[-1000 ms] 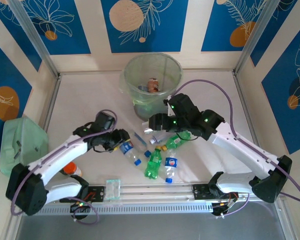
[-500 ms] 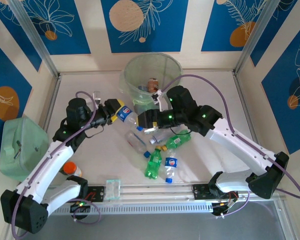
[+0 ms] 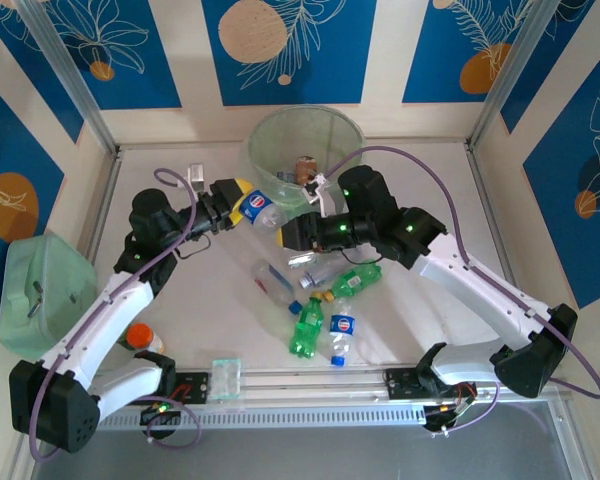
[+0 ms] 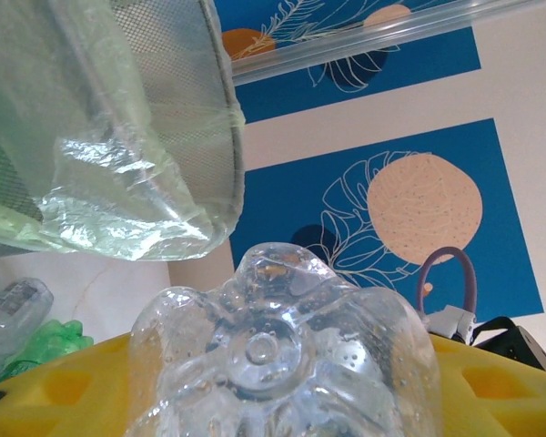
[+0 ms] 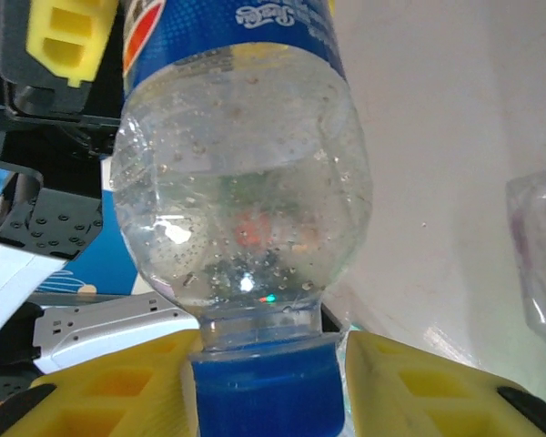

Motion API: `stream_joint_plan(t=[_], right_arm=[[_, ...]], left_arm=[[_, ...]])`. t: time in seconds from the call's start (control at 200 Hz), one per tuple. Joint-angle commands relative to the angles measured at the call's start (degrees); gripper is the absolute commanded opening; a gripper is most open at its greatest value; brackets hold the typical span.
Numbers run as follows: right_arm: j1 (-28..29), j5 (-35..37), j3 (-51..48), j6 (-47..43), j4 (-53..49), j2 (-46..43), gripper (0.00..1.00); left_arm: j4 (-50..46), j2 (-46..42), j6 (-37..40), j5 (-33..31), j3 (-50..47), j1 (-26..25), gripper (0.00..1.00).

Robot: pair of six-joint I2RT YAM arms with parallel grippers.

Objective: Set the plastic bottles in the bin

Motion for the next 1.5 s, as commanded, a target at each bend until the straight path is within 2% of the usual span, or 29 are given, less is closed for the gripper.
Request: stream_joint_plan(t=[0.0,0.255,0.285,0.375,0.39,0.575,0.685,0.91,1.135,1.301,1.496], right_arm=[[-0.6,-2.3,-0.2,0.6,1.1,0.1,0.41],[-1.1,-1.8,0.7,0.7,1.0,0.5,0.26],[-1.2,-1.5,0.9,0.7,0.8,0.5,0.24],[-1.4,-0.5,2.0,0.4,0.1,0.5,0.22],[-1.5,-0.2,2.3,0.3,-0.1,0.6,0.22],[-4.1,3.4,7.7,-1.3,-3.1,1.1,0.21],[-6.4,6.0,11.8,-2.4,-4.9,2.1,0.21],[-11.5,17.6,20.8,-2.9,-13.6,7.9,0.22],[-15.4,22.1,27.1,-3.4,-18.1,15.1,0.22],[-16.6,23.6,30.4,-3.5,-19.5,18.1,0.30],[-17.5,25.4,33.3,-3.8,-21.0,19.8,0.60]], left_arm=[[4.8,0.2,-0.6,2.7,0.3,0.5,0.59],[5.8,0.8,-0.7,3.7,-0.2,0.4,0.62],[5.4,0.7,-0.3,3.6,-0.1,0.5,0.68],[2.9,-0.2,1.6,2.8,0.9,0.5,0.98],[2.1,-0.4,2.3,2.7,1.2,0.5,1.00],[-12.4,-3.3,13.0,-1.8,6.7,0.5,1.00],[-17.9,-4.3,16.6,-4.0,8.2,0.5,1.00],[-23.6,-4.3,18.6,-6.0,7.5,0.5,0.98],[-26.1,-4.5,18.9,-7.5,5.2,0.4,0.92],[-27.1,-4.6,18.8,-8.0,3.4,0.4,0.90],[-27.5,-4.1,18.6,-8.9,1.5,0.5,0.88]])
